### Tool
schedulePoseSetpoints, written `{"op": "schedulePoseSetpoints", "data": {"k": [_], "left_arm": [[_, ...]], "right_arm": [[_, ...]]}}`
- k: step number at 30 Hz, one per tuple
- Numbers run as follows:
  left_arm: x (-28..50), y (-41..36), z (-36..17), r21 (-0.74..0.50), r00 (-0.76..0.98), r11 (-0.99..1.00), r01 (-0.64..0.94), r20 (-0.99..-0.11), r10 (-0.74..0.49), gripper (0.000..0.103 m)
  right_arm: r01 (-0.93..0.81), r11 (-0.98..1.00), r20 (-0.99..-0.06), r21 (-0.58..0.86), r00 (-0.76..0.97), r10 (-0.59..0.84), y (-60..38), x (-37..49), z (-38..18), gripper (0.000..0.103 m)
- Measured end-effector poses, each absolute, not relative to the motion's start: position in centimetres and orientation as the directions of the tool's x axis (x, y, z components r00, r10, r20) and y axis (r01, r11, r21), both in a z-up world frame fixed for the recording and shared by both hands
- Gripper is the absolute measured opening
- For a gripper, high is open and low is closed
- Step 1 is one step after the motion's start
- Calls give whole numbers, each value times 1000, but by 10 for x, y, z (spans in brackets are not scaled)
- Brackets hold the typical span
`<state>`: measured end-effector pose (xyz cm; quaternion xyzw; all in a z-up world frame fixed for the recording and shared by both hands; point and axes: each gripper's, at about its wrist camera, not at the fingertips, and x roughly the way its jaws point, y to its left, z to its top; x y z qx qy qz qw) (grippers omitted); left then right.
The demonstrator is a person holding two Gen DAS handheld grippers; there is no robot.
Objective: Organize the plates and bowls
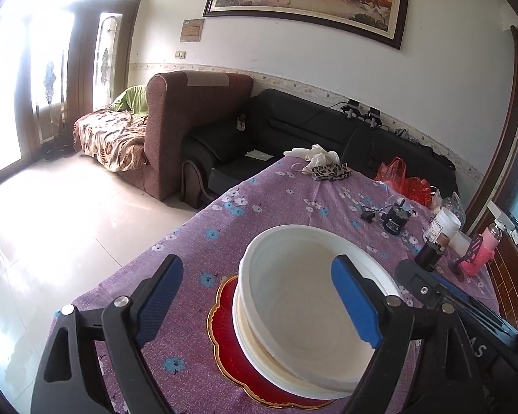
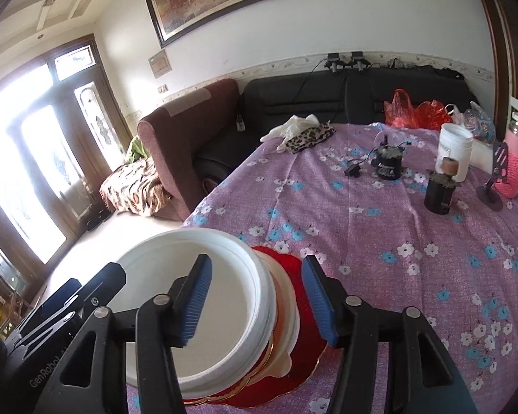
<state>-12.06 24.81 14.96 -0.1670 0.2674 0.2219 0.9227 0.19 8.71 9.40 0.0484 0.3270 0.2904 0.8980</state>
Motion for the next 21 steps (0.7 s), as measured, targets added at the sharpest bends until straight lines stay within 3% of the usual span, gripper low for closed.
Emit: {"op": "schedulePoseSetpoints", "data": {"k": [4, 11, 15, 18, 21], "left_arm": [[-123, 248, 152, -188, 757, 842, -506, -565, 328, 88], [-129, 241, 156, -170, 758, 842, -512, -552, 349, 88], [-142, 233, 164, -138, 760, 830, -540, -504, 411, 88], [-153, 227, 172, -119, 761, 816, -566, -455, 461, 97], [-166, 220, 181, -109, 759, 790, -603, -384, 526, 100]], "right_arm": [[-489, 830, -531, 270, 643, 551, 81, -5, 102, 71], [-475, 843, -497, 254, 684, 535, 66, -22, 109, 76], [-457, 855, -479, 248, 709, 518, 53, -32, 109, 78], [-444, 861, -472, 248, 721, 507, 43, -39, 107, 80], [-427, 869, -470, 251, 731, 495, 31, -46, 102, 81]]}}
